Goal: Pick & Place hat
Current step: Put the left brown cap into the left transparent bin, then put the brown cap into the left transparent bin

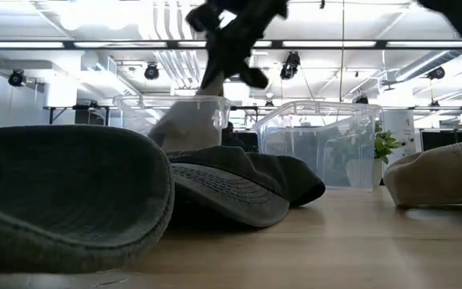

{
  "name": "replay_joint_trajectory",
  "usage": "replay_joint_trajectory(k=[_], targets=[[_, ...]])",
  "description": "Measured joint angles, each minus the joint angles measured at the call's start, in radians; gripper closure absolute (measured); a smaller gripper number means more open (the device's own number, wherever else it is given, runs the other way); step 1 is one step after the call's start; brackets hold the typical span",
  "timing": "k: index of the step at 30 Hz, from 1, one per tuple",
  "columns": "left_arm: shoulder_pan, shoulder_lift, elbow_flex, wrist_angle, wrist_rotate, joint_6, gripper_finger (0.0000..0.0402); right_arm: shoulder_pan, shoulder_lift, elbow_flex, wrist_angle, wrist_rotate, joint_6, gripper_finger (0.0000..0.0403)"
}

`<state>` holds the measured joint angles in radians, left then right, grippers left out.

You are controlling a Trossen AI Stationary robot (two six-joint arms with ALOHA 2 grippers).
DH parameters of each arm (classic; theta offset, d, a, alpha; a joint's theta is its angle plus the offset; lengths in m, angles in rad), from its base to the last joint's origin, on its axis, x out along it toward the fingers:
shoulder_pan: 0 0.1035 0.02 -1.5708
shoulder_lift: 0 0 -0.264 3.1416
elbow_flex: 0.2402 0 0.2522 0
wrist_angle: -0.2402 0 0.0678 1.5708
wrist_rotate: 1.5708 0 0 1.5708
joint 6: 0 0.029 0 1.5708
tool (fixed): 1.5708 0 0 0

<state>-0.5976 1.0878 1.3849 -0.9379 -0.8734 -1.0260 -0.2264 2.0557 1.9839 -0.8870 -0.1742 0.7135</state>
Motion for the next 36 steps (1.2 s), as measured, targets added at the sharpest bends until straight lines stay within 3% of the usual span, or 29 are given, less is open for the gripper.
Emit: replay_joint_trajectory(k=[4,11,14,17,22,25,29,32,36], targets=[[0.0,0.0,0.0,0.0,0.0,0.0,0.0312,-0.025,0.14,0.14,-0.016,-0.139,0.011,0.0372],[0.0,0.007,0.0,-0.035,0.0,-0.001,0.0312,-0.027,0.298,0.347,-0.029,-0.113,0.024,0.0341],[0.0,0.013,-0.006,-0.052,0.0,-0.01,0.0312,-0.024,0.311,0.371,-0.02,-0.085,0.043,0.0316],[0.0,0.013,-0.028,-0.051,0.004,-0.023,0.0312,-0.01,0.272,0.363,-0.028,-0.014,0.028,0.0283],[0.0,0.002,-0.088,-0.052,0.026,-0.056,0.0312,0.007,0.189,0.367,-0.078,0.018,-0.056,0.0225],[0.0,0.0,-0.114,-0.043,0.026,-0.073,0.0312,0.04,0.126,0.365,-0.21,0.05,-0.144,0.0197],[0.009,0.0,-0.164,0.031,0.044,-0.034,0.0312,0.143,0.014,0.361,-0.485,0.179,-0.217,0.0176],[0.047,0.004,-0.214,0.152,0.122,0.046,0.0312,0.227,-0.049,0.313,-0.639,0.217,-0.186,0.0173],[0.133,0.012,-0.308,0.439,0.308,0.182,0.0312,0.356,-0.151,0.169,-0.652,0.22,-0.023,0.0172]])
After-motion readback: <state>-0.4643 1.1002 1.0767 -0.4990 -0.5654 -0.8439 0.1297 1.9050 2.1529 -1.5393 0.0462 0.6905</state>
